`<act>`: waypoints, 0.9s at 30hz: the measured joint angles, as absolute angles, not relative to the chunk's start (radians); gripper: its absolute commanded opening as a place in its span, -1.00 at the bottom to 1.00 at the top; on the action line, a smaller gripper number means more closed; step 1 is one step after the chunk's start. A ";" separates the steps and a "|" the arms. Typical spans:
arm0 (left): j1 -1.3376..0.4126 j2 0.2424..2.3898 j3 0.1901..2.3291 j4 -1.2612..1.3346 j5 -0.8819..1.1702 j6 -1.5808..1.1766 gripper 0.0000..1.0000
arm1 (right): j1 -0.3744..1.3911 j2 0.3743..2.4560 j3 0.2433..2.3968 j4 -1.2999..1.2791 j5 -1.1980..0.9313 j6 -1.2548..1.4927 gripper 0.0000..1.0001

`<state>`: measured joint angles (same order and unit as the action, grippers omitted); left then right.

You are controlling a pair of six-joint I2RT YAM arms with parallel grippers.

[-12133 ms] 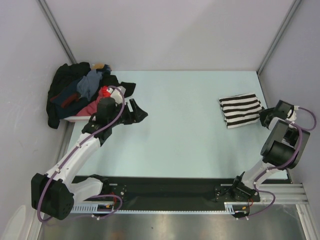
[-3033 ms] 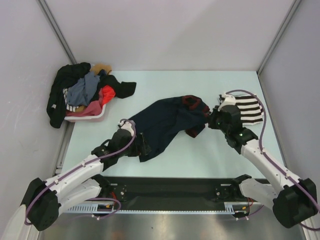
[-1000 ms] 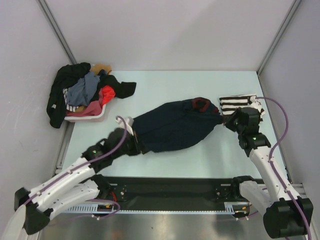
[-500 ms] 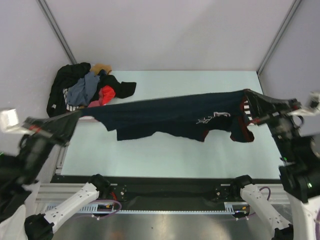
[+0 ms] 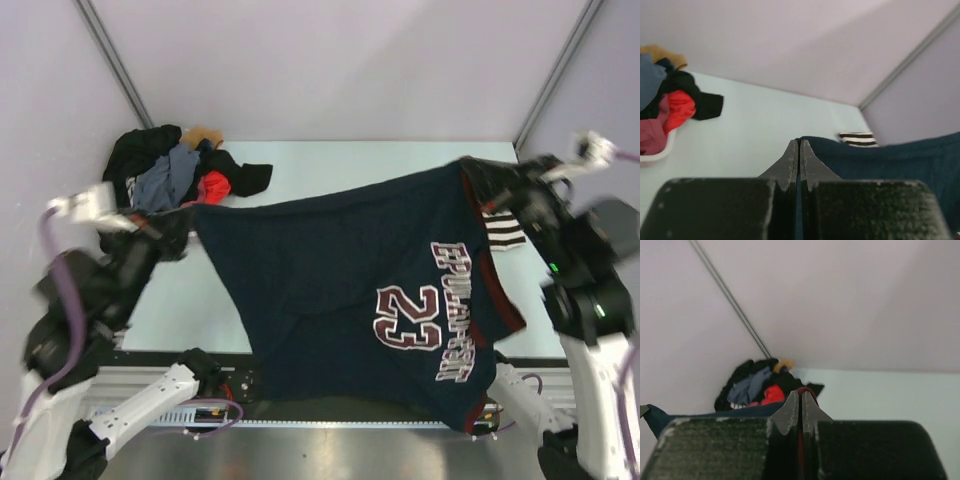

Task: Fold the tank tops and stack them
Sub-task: Flatten the tank top out

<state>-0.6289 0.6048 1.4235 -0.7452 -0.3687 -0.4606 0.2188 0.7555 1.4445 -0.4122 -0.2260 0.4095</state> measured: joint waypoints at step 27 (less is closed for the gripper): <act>-0.010 1.963 1.541 -0.161 0.043 -0.629 -1.00 | 0.159 2.275 1.877 -0.007 -0.264 0.614 -1.00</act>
<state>-0.0105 1.9629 1.5406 -0.1608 0.0429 -0.6289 0.1589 2.2745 1.8771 -0.0071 -0.2638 0.6140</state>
